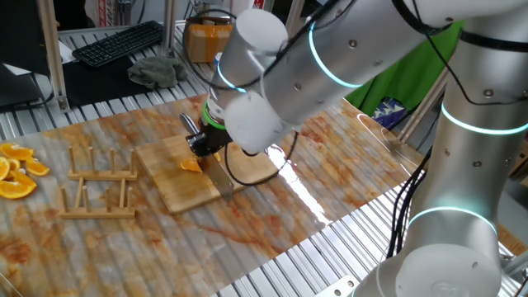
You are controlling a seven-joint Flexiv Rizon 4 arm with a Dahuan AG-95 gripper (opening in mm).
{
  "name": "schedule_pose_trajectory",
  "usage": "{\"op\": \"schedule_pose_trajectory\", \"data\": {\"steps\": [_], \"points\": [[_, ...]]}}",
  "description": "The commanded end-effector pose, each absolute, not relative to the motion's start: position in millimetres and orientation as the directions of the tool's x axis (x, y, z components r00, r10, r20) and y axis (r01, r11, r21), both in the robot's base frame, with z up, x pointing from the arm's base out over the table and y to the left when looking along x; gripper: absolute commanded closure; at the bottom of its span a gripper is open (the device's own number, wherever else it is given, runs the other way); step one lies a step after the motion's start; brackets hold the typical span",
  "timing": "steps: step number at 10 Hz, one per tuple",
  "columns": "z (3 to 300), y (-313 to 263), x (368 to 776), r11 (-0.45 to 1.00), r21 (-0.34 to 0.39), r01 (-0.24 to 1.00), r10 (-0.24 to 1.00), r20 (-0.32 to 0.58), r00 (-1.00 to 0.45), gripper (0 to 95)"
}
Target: Chop the orange
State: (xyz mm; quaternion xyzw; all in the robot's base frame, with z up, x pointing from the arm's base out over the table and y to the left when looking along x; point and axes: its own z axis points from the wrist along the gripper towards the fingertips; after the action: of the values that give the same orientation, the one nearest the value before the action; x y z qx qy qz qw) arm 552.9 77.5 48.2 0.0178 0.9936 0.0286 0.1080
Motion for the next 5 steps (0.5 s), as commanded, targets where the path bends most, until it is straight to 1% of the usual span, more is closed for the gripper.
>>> {"op": "schedule_pose_trajectory", "data": {"steps": [1,5], "points": [[47.9,76.7,555.2,0.998,0.052,0.042,0.052,-0.212,-0.976,95.0],[65.8,75.7,555.2,0.996,0.065,0.063,0.073,-0.171,-0.983,95.0]]}}
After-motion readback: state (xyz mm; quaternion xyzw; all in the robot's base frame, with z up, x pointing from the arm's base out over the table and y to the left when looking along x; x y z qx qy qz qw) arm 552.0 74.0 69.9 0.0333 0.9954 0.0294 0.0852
